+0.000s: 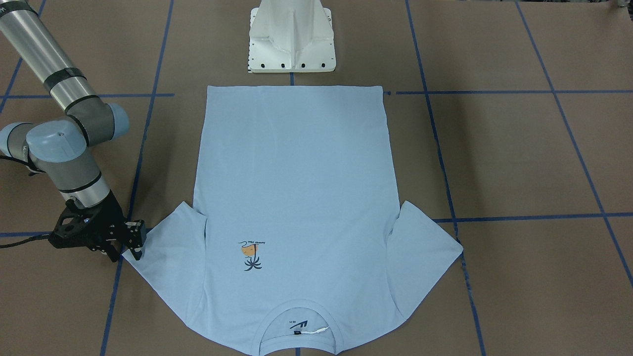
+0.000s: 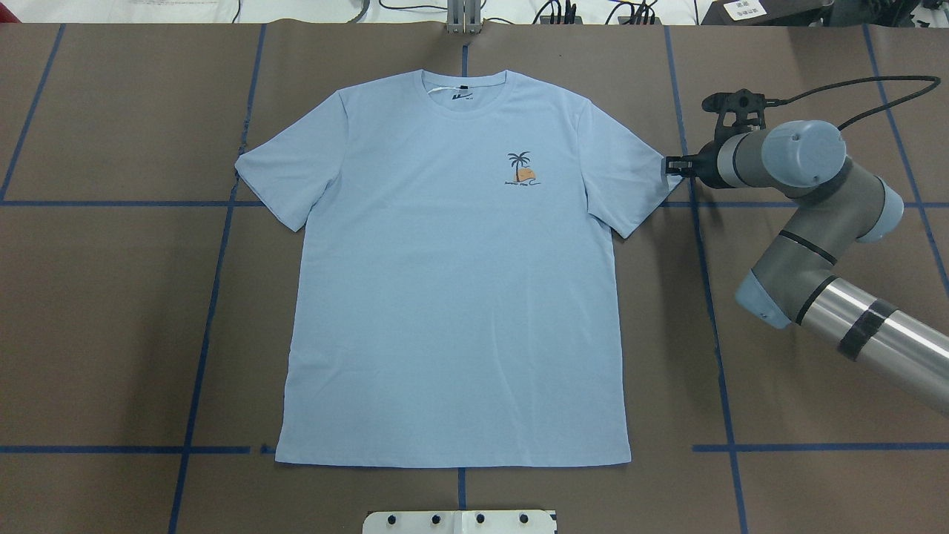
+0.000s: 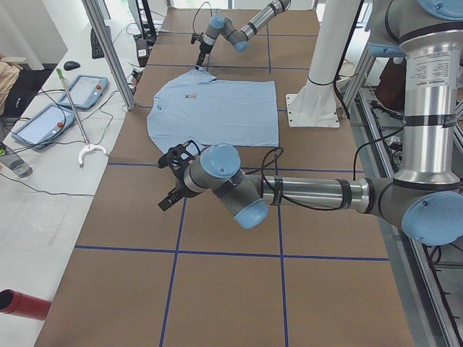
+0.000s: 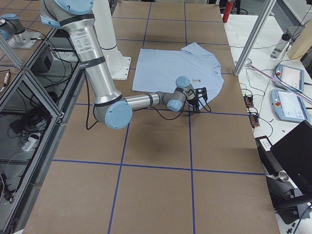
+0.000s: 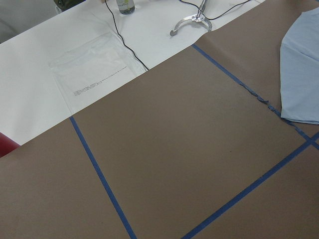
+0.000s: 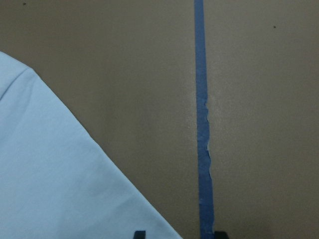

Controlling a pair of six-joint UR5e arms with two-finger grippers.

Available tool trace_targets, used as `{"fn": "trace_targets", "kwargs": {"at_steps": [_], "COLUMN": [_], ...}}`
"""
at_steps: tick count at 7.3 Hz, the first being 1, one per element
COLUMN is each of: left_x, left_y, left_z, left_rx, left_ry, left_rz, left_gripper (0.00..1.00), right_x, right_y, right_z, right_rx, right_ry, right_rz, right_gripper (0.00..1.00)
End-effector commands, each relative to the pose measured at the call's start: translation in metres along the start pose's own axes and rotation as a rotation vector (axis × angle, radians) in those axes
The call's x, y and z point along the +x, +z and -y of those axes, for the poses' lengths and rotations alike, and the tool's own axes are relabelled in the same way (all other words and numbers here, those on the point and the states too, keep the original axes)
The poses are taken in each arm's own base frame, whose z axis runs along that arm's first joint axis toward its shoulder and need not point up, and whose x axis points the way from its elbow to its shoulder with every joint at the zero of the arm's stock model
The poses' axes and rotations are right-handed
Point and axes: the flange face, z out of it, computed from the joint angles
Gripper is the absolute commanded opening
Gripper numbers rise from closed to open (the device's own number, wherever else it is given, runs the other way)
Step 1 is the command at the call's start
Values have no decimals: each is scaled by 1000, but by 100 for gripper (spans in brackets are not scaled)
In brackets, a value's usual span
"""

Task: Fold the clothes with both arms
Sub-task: 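Move the right gripper in toward the shirt's shoulder farthest from the robot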

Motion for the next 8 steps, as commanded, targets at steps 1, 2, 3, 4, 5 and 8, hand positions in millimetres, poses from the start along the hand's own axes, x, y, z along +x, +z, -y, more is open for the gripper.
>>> {"fn": "trace_targets", "kwargs": {"at_steps": [1,2,3,4,5,8], "left_x": [0,0,0,0,0,0], "left_y": [0,0,0,0,0,0], "left_z": [1,1,1,1,1,1], "left_rx": [1,1,1,1,1,1], "left_ry": [1,1,1,1,1,1], "left_rz": [0,0,0,0,0,0], "left_gripper": [100,100,100,100,100,100], "right_x": [-1,-2,-5,-10,-22,-106], "right_y": [-1,-2,-4,-6,-14,-48], "right_z": [0,1,2,5,10,36], "right_rx": [1,3,6,9,14,22], "right_ry": [1,-1,-4,-6,-7,-10], "right_rz": [2,5,10,18,30,-26], "right_gripper": [25,0,0,0,0,0]}}
